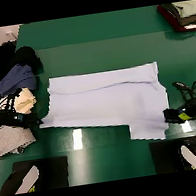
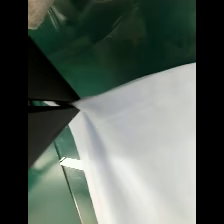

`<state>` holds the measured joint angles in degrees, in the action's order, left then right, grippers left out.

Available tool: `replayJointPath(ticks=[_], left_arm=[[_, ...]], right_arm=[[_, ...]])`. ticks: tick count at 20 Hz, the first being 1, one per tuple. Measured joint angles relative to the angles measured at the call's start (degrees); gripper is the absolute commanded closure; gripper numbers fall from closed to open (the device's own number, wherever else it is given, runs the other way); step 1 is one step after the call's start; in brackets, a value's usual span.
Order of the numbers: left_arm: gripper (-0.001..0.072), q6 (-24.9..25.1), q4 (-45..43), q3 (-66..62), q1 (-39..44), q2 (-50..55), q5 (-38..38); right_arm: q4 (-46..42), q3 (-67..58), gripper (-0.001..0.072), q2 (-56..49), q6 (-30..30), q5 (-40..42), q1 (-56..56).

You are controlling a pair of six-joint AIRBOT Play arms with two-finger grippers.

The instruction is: Fold the shirts.

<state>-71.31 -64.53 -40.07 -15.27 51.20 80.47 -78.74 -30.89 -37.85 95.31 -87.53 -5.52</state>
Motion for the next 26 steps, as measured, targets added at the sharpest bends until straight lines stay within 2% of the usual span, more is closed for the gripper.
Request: replayJointPath(ticks=[3,8,16,26], left_arm=[[0.0687,-0.94,0.07,0.22,0.00,-2.51,3.19],[0.0687,-1.64,3.65,0.28,0.00,-3.41,-0.96],[0.0687,-1.84,7.74,-0.33,0.00,-1.05,-12.26],[0.0686,0.98,15.52,-12.70,0.04,17.64,-19.96]], right_arm=[[-1.07,-0.90,0.0697,4.81,-0.11,-2.67,0.00],[0.52,-4.76,0.0697,4.13,-0.26,1.57,0.00],[2.51,-20.94,0.0697,-15.02,-2.05,12.55,0.07],[2.80,-36.65,0.0692,-35.91,-3.32,18.97,0.83]])
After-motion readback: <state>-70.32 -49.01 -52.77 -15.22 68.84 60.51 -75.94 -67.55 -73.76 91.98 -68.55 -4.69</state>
